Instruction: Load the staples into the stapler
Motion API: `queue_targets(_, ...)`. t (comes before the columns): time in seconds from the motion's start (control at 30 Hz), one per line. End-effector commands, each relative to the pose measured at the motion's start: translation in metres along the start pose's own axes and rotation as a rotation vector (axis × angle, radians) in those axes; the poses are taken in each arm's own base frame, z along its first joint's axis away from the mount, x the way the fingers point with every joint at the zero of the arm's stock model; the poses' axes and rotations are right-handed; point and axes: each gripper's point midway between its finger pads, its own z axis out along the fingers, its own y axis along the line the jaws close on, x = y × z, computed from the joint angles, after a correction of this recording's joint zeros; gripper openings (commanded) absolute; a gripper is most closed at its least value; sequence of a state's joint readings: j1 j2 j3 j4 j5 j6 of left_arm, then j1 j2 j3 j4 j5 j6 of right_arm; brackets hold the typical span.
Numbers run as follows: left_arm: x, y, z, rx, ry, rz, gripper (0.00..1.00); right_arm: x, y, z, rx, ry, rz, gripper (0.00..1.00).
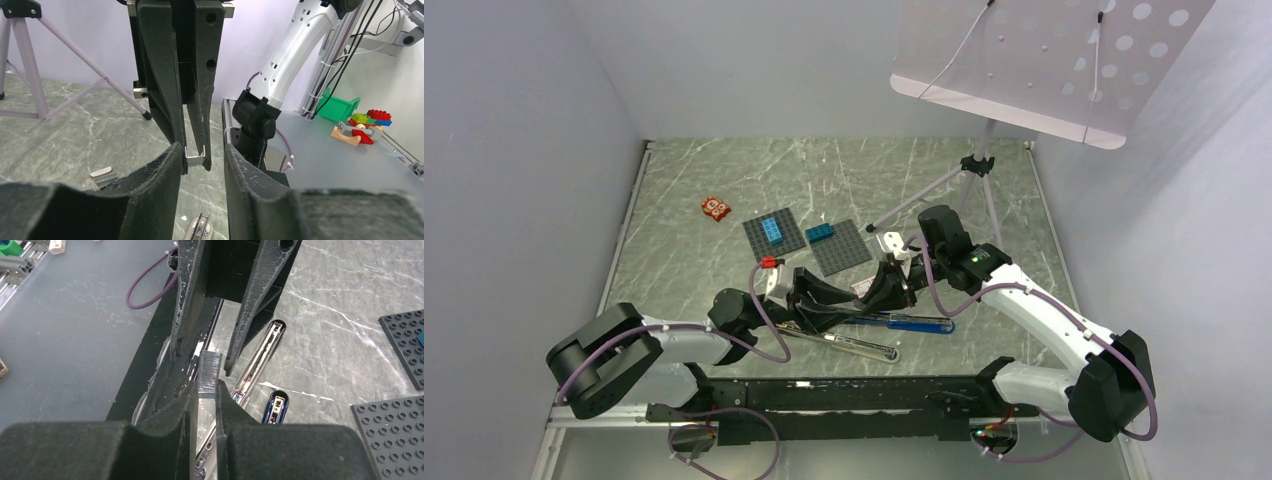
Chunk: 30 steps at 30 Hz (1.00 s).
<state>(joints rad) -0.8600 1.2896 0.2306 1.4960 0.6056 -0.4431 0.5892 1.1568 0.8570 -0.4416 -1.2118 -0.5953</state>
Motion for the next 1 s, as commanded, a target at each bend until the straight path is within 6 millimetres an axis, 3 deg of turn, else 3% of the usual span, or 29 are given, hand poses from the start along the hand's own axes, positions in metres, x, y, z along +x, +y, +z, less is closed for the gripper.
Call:
queue_targets(0.0, -0.017, -0.009, 0.009, 0.056, -0.053, 0.030, 0.39, -0.024, -0.002, -0.003, 0.013, -0.034, -0.100, 0.08)
queue_targets(0.27, -0.018, -0.009, 0.009, 0.051, -0.052, 0.032, 0.26, -0.023, -0.004, -0.003, 0.018, -0.032, -0.097, 0.08)
queue_targets(0.47, -0.016, -0.009, 0.009, 0.056, -0.035, 0.028, 0.08, -0.023, -0.004, -0.003, 0.022, -0.030, -0.094, 0.10)
queue_targets(0.67, -0.017, -0.012, 0.003, 0.050, -0.018, 0.068, 0.03, -0.022, -0.006, -0.007, 0.054, -0.008, -0.084, 0.49)
queue_targets(0.77, -0.013, -0.010, -0.003, 0.019, 0.035, 0.102, 0.03, -0.022, -0.007, -0.013, 0.073, -0.006, -0.084, 0.56)
queue_targets(0.97, -0.009, 0.000, -0.014, -0.067, 0.183, 0.128, 0.02, -0.020, -0.010, -0.019, 0.097, -0.004, -0.078, 0.58)
